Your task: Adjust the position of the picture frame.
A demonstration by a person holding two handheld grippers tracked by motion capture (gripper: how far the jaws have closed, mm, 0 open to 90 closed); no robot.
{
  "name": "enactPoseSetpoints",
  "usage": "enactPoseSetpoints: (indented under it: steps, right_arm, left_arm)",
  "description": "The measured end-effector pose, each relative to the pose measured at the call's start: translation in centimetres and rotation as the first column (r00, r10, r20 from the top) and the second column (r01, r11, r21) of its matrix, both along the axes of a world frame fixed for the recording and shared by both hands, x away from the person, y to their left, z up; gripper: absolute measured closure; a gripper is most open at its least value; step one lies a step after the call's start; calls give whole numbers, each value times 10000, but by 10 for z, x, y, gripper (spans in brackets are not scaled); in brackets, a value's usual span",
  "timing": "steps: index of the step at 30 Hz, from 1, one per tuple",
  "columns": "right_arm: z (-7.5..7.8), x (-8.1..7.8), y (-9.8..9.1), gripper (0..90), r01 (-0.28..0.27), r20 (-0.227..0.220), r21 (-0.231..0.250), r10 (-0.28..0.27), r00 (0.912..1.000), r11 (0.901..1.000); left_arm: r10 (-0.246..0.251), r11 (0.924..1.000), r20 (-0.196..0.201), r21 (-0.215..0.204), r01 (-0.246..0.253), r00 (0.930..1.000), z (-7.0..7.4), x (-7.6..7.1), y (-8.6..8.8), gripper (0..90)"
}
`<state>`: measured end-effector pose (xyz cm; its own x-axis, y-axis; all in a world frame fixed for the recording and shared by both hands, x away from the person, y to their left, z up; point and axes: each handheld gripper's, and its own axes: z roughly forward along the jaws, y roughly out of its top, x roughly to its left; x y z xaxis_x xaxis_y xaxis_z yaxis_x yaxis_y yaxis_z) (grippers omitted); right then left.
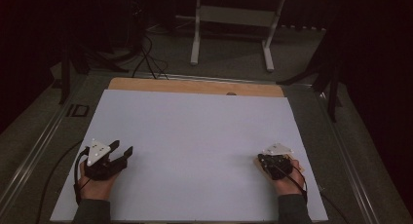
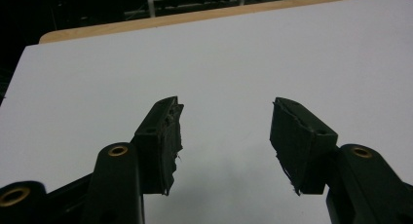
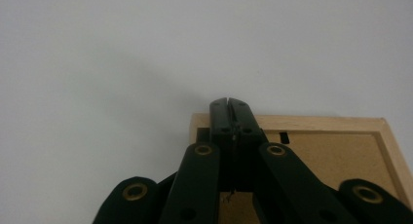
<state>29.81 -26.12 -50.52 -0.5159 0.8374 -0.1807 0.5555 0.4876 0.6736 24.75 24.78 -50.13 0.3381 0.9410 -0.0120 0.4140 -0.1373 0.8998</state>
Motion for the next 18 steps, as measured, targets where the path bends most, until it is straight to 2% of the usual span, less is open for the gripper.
enactPoseSetpoints:
  steps: [1, 8, 10, 18]
  right_arm:
    - [0, 2, 5, 897, -103, 24, -180, 103, 9999, 9998]
    - [0, 10, 15, 897, -206, 38, -192, 206, 9998, 9996]
    - [0, 17, 23, 897, -270, 34, -191, 271, 9996, 9995]
    - [0, 32, 34, 897, -468, 11, -249, 468, 9989, 9986]
  left_arm:
    - [32, 10000, 11, -44, -32, 10000, 0, 0, 1, 444]
    - [38, 10000, 45, -86, -38, 10000, 0, 0, 2, 445]
    - [13, 10000, 45, -33, -13, 10000, 1, 0, 1, 445]
    - [-15, 10000, 35, -29, 15, 10000, 1, 0, 1, 445]
